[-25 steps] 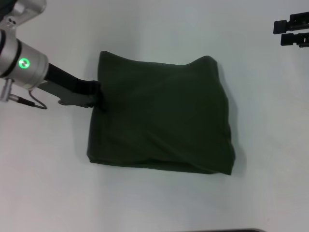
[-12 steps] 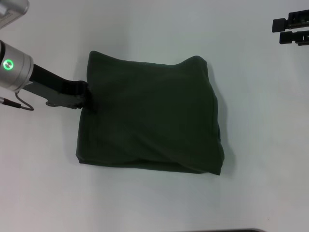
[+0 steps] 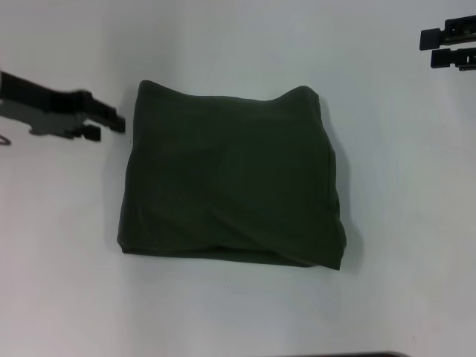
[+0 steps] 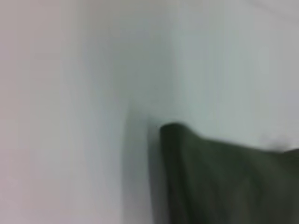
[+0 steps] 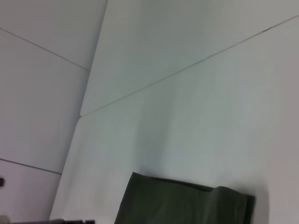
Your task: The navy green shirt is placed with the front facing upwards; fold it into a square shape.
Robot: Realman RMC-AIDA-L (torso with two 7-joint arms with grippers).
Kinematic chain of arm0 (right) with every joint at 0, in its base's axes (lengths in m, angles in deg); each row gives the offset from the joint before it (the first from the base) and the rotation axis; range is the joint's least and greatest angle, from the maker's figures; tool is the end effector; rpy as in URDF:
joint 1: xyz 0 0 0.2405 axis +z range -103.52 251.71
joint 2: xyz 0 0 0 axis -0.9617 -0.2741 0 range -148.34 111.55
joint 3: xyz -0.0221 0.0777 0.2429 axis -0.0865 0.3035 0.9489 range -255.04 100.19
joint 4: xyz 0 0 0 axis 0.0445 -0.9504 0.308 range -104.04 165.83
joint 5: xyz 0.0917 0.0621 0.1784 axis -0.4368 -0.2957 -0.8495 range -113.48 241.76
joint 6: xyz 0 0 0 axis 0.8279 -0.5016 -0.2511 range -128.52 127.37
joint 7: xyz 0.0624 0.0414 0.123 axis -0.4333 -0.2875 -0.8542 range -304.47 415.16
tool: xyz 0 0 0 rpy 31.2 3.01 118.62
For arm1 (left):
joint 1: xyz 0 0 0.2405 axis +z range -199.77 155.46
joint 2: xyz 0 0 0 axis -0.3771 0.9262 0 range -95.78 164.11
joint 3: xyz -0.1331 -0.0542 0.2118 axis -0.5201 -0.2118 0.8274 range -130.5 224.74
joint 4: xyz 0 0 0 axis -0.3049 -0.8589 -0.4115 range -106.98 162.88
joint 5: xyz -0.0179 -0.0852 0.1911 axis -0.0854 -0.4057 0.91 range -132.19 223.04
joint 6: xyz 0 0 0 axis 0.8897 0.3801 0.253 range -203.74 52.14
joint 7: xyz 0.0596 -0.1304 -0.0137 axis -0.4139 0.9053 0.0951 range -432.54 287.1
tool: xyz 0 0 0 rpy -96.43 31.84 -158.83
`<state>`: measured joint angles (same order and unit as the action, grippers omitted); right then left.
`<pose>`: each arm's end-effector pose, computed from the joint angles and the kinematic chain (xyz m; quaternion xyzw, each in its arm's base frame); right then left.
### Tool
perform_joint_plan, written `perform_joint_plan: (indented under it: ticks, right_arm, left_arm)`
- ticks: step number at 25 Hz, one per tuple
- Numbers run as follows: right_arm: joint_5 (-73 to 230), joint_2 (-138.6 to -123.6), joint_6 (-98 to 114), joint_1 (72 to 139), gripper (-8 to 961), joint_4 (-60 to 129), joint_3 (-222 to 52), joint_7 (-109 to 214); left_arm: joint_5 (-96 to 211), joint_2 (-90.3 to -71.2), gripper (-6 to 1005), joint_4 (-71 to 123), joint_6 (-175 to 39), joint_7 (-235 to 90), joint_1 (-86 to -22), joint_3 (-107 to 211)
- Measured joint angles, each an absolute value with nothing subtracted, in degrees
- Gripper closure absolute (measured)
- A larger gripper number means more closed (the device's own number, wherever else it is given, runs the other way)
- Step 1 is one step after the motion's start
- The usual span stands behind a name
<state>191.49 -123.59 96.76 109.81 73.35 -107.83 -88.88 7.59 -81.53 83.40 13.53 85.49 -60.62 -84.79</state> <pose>0.2804 0.3631 0.1200 -0.7394 0.6383 0.1958 0.0872 -0.2465 0.3755 0.0437 -0.7516 -0.6442 -0.0158 0.1405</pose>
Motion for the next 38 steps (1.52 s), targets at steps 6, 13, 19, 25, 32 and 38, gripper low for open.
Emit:
perform_joint_plan:
  ticks: [6, 13, 19, 25, 32, 38]
  right_arm:
    - [191.6, -123.59, 96.8, 109.8, 355, 73.3, -108.3, -88.3]
    - [191.8, -123.65, 98.9, 110.1, 355, 73.4, -108.6, -88.0]
    - [191.9, -123.62, 100.6, 110.1, 356, 73.4, -108.6, -88.3]
    - [191.8, -124.13, 100.5, 109.5, 356, 73.3, -108.1, -88.8]
    - [191.6, -124.63, 99.9, 109.0, 356, 72.9, -107.9, -88.9]
    - [191.6, -125.08, 98.7, 110.3, 357, 71.9, -108.1, -89.1]
  left_arm:
    - [2.0, -81.96, 509, 84.6, 18.0, 81.3, -60.5, -88.2]
    - [-2.4, -82.72, 261, 82.9, 22.9, 77.1, -59.0, -88.4]
    - [-3.3, -83.05, 249, 82.8, 23.7, 75.1, -56.4, -88.8]
    - [-3.4, -82.89, 250, 82.6, 23.1, 70.9, -54.8, -89.4]
    - [-3.2, -82.96, 249, 81.2, 22.8, 68.4, -54.4, -89.5]
    - [-3.0, -83.24, 249, 79.3, 22.7, 67.5, -55.4, -88.8]
